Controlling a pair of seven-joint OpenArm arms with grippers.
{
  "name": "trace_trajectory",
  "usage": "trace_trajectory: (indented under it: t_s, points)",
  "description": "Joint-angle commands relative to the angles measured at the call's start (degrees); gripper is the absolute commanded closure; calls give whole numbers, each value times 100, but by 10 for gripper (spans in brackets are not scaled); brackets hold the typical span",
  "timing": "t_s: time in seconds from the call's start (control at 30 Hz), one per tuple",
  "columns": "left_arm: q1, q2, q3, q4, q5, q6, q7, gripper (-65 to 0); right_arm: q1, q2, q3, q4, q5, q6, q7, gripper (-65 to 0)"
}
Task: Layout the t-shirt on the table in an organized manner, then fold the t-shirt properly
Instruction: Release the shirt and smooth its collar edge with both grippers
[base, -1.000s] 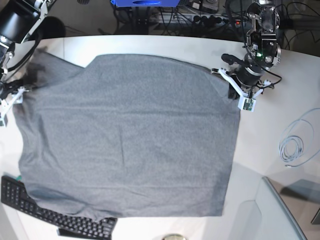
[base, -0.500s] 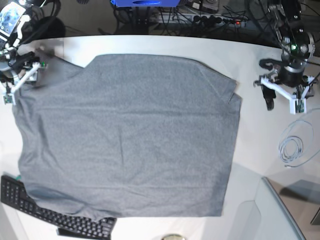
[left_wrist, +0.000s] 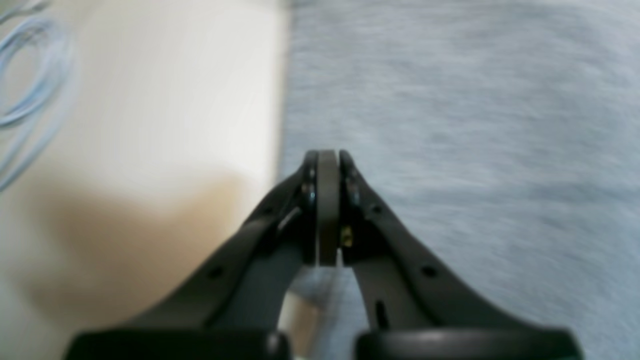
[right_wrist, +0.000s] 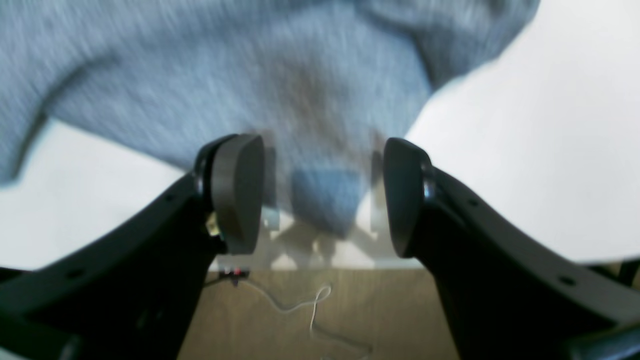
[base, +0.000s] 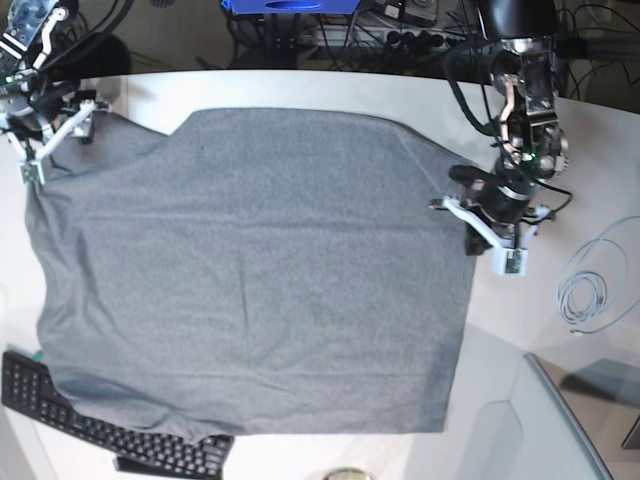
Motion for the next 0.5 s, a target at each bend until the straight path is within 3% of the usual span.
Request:
trace_trajectory:
  t_s: [0.0,0.13,0.3,0.47]
  points:
    - [3,-26,180,102,-8,1,-102,0,37,74,5,125,42,6,99,-353]
    - [12,-26,751,-267,-8,10,-111,0,204,83,-12,125,42,6,213,-330]
    - [47,-44,751,-592,45,19,-111,0,547,355,-997,89,33,6,248,-56]
    - [513,-202,742,-531,54,19,-111,0,1162,505,-2052,-456,-2,6,283,-47]
